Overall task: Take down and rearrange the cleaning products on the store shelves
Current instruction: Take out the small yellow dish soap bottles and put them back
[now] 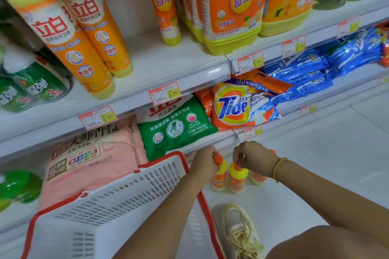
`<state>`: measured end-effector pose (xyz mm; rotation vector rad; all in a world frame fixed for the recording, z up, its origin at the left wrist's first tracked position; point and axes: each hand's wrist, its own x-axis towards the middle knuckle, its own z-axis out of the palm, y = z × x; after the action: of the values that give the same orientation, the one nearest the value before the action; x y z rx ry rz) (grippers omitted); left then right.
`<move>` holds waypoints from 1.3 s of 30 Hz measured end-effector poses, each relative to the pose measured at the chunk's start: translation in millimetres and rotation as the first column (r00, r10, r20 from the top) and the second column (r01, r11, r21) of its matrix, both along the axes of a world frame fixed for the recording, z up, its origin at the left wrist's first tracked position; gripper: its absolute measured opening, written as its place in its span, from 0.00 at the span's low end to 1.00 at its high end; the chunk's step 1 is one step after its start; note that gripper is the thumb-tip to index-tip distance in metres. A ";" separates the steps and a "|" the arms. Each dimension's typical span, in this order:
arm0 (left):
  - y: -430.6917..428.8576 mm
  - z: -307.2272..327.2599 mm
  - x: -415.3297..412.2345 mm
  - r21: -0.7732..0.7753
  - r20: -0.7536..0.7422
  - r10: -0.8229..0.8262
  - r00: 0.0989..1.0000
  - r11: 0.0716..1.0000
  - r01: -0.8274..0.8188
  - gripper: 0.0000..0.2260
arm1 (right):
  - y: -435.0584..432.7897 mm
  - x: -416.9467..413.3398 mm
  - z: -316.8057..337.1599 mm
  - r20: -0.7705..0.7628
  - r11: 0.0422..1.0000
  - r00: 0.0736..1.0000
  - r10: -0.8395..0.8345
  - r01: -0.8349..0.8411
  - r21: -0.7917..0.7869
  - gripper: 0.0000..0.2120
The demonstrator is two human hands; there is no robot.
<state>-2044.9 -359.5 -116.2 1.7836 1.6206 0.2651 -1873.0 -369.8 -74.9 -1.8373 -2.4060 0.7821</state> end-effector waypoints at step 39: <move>143.7 241.3 -30.5 0.606 0.510 0.009 0.860 0.705 -0.367 0.25 | 117.5 -45.7 157.3 -0.341 0.818 0.939 -0.053 0.237 0.524 0.11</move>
<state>-2075.4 -215.8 125.1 1.8245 1.4198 1.4712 -1918.7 -252.3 82.4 -1.5002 -1.9729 0.2700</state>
